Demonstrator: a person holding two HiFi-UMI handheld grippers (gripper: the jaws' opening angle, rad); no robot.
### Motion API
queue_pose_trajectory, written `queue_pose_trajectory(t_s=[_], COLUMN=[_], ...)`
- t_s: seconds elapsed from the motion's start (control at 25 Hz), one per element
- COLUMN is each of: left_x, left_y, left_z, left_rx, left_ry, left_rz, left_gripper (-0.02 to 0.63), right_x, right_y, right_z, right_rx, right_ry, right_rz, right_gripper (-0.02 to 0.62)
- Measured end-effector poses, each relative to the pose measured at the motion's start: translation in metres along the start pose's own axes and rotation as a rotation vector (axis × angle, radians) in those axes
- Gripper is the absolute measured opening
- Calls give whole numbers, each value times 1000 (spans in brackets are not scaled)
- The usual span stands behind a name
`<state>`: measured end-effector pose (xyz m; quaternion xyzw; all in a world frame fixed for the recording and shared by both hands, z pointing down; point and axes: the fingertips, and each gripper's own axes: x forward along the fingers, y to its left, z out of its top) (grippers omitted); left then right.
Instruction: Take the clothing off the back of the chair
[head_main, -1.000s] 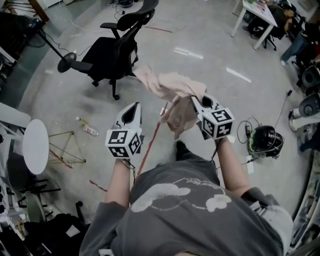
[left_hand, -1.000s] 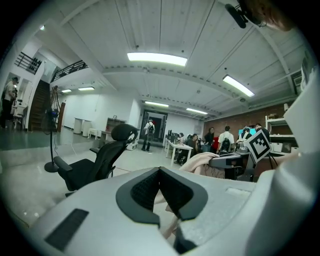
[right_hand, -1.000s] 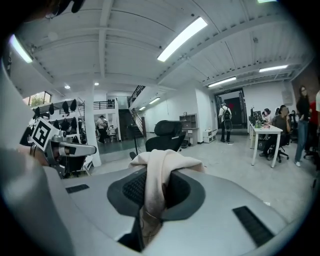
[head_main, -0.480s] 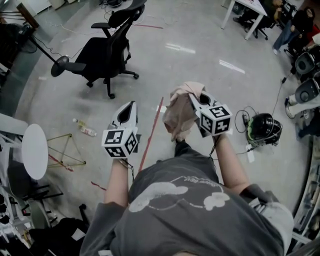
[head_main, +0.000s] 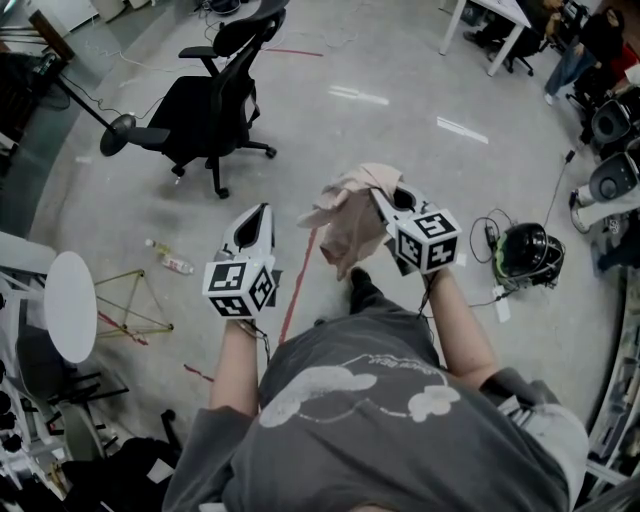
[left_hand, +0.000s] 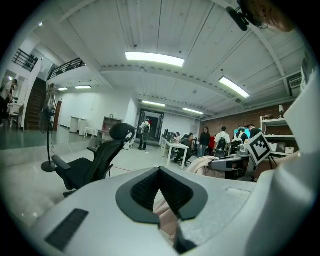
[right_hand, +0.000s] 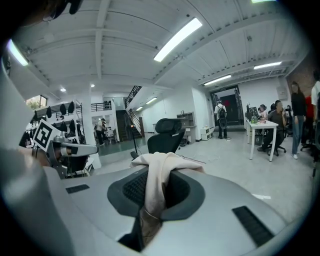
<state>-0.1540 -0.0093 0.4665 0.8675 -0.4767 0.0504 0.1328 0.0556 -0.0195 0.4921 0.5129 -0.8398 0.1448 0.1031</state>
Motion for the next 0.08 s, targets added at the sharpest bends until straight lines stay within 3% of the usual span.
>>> queue_pose_trajectory(t_s=[0.08], left_x=[2], left_y=[-1], left_z=[1], left_rx=[0], left_ry=[0], left_rz=[1], left_gripper=[0], right_x=[0], right_y=[-1], right_z=[1], right_rx=[-3], right_ry=[-2], right_rz=[4], right_gripper=[32])
